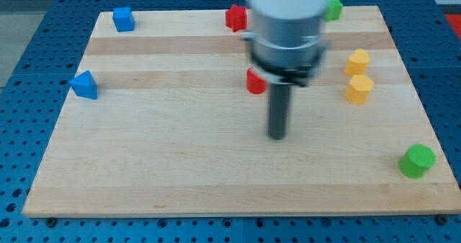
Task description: Push the yellow blocks towards the red circle
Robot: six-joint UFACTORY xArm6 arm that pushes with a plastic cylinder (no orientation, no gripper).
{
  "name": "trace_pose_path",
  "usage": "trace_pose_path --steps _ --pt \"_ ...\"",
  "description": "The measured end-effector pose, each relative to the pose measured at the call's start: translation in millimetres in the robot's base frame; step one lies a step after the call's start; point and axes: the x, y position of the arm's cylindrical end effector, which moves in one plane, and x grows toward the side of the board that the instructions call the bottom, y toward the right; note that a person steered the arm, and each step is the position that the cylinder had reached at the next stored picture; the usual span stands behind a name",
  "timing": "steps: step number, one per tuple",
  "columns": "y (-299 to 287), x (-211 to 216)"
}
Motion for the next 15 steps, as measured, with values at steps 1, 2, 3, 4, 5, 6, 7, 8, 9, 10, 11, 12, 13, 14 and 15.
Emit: trace_pose_path --steps 1,2,3,4,5,6,7,8,9,10,11,12,13,14,15 --pt "97 -13" --pt "138 -76" --pt "166 -131" --pt "163 -158" --pt "123 -139" --pt "86 -121" --pt "49 -98" --pt "31 -95" --pt "47 -117" --pt "99 -125" --pt "153 -80" --pt "116 -74" --pt "42 -106" --pt "19 -92" --pt "17 -11"
